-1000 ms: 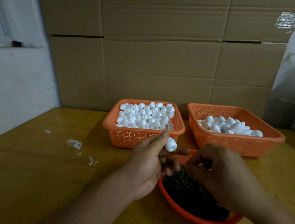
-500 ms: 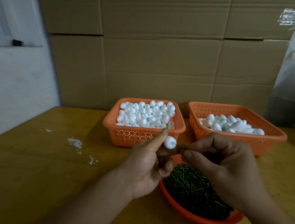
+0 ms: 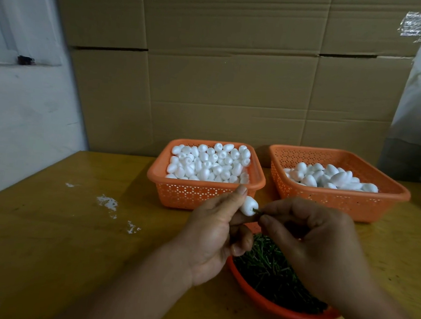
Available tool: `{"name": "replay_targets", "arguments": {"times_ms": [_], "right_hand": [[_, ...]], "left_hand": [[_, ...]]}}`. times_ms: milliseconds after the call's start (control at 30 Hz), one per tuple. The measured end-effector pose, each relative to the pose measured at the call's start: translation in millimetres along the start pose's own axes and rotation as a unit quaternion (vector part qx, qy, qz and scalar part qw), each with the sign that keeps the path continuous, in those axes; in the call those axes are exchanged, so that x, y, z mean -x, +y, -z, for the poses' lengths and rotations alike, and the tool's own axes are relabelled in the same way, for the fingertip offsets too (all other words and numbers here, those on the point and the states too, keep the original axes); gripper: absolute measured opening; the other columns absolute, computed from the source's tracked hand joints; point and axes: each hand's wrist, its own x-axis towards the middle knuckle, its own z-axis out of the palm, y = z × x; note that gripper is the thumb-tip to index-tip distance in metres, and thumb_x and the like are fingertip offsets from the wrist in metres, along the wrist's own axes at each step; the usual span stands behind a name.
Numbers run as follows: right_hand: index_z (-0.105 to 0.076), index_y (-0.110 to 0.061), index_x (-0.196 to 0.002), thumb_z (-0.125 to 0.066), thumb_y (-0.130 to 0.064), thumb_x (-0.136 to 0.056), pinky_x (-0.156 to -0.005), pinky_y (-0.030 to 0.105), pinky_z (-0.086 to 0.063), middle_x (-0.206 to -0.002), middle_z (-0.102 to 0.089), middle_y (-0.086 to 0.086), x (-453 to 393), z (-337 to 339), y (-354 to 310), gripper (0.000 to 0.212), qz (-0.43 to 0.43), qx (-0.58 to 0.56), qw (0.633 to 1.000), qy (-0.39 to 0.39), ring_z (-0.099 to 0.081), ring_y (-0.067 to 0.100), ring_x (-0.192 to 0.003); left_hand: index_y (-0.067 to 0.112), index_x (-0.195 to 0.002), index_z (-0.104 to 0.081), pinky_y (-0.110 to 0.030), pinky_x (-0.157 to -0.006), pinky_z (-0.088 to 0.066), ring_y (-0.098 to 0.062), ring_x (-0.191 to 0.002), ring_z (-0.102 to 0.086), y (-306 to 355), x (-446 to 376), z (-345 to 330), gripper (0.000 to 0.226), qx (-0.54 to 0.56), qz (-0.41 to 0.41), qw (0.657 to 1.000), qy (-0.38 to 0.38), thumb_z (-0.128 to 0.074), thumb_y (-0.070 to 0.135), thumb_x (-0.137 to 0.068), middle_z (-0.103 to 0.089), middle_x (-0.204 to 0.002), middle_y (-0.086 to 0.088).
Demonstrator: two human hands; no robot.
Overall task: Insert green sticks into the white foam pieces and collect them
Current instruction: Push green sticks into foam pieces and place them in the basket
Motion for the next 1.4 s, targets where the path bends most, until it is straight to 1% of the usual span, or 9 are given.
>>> {"name": "replay_targets", "arguments": {"times_ms": [200, 333, 533, 667, 767, 900, 1033, 1200, 1400], "right_hand": [[-0.078, -0.029, -0.089, -0.074, -0.031, -0.078, -0.059, 0.022, -0.057, -0.074, -0.073, -0.023, 1.3, -3.0, -0.6, 0.011, -0.009, 0.032, 0.999, 0.011, -0.069, -0.008, -0.067], [-0.077, -0.029, -0.089, -0.071, -0.033, -0.081, -0.054, 0.025, -0.055, -0.072, -0.072, -0.021, 3.3, -5.0, -1.6, 0.01, 0.005, 0.039, 0.999, 0.012, -0.068, -0.004, -0.062], [-0.073, -0.032, -0.081, -0.067, -0.038, -0.082, -0.049, 0.031, -0.05, -0.062, -0.068, -0.013, 3.5, -7.7, -0.9, 0.008, 0.0, 0.042, 0.999, 0.026, -0.065, 0.004, -0.055], [-0.073, -0.031, -0.081, -0.068, -0.038, -0.082, -0.042, 0.018, -0.044, -0.06, -0.066, -0.013, 3.2, -7.7, -0.4, 0.009, 0.007, 0.031, 0.999, 0.022, -0.061, 0.005, -0.049], [-0.073, -0.032, -0.081, -0.069, -0.039, -0.083, -0.046, 0.009, -0.04, -0.068, -0.068, -0.022, 1.6, -6.6, -0.5, 0.009, 0.001, 0.008, 1.0, 0.025, -0.063, 0.001, -0.054], [-0.073, -0.033, -0.08, -0.063, -0.047, -0.083, -0.048, 0.008, -0.042, -0.067, -0.07, -0.021, 0.2, -5.7, -0.2, 0.017, -0.009, -0.03, 0.999, 0.03, -0.064, 0.002, -0.056], [-0.074, -0.033, -0.081, -0.064, -0.047, -0.083, -0.044, 0.01, -0.039, -0.064, -0.07, -0.014, 1.0, -6.6, 0.3, 0.017, -0.013, -0.049, 0.998, 0.025, -0.062, 0.007, -0.049], [-0.073, -0.031, -0.079, -0.066, -0.045, -0.082, -0.042, 0.009, -0.034, -0.057, -0.065, -0.011, 1.3, -7.2, 0.5, 0.017, -0.008, -0.063, 0.998, 0.02, -0.053, 0.004, -0.042], [-0.073, -0.03, -0.077, -0.066, -0.044, -0.084, -0.039, 0.024, -0.043, -0.058, -0.066, -0.004, 3.5, -10.6, 1.5, 0.017, -0.001, -0.073, 0.997, 0.034, -0.057, 0.013, -0.044]], "left_hand": [[0.006, -0.102, -0.059, -0.019, -0.037, -0.03, -0.013, -0.042, -0.051, -1.1, 2.8, -3.3, 0.034, -0.047, -0.044, 0.998, 0.002, -0.057, 0.04, -0.096, -0.065, -0.069, -0.004], [0.013, -0.086, -0.061, -0.02, -0.036, -0.031, -0.016, -0.041, -0.052, -3.5, 1.4, -4.1, 0.033, -0.091, -0.095, 0.991, 0.026, -0.06, 0.045, -0.089, -0.062, -0.073, -0.008], [0.014, -0.088, -0.062, -0.02, -0.037, -0.035, -0.016, -0.042, -0.054, -7.6, 2.3, -3.4, 0.037, -0.112, -0.137, 0.984, 0.029, -0.065, 0.05, -0.082, -0.063, -0.065, -0.001], [0.008, -0.095, -0.065, -0.022, -0.039, -0.037, -0.016, -0.046, -0.056, -7.9, 1.5, -2.1, 0.043, -0.105, -0.16, 0.981, 0.024, -0.068, 0.049, -0.081, -0.065, -0.069, -0.002], [0.01, -0.093, -0.071, -0.024, -0.044, -0.04, -0.018, -0.056, -0.06, -7.3, 0.6, -0.2, 0.038, -0.118, -0.186, 0.975, 0.018, -0.069, 0.048, -0.085, -0.067, -0.074, -0.006], [0.023, -0.087, -0.076, -0.027, -0.051, -0.043, -0.023, -0.067, -0.059, -7.8, 1.7, -1.6, 0.03, -0.143, -0.204, 0.968, 0.002, -0.068, 0.052, -0.084, -0.066, -0.075, -0.008], [0.021, -0.087, -0.075, -0.027, -0.05, -0.042, -0.019, -0.056, -0.052, -8.5, 0.7, -1.1, 0.036, -0.172, -0.226, 0.959, 0.013, -0.064, 0.055, -0.085, -0.057, -0.063, -0.005], [0.026, -0.078, -0.068, -0.023, -0.049, -0.043, -0.014, -0.054, -0.051, -6.3, 3.0, -0.4, 0.028, -0.219, -0.248, 0.944, 0.004, -0.06, 0.046, -0.096, -0.055, -0.059, -0.001], [0.029, -0.075, -0.063, -0.019, -0.051, -0.041, -0.006, -0.05, -0.049, -0.9, 5.3, 0.2, 0.026, -0.268, -0.279, 0.922, -0.003, -0.056, 0.04, -0.098, -0.052, -0.055, 0.003]]}}
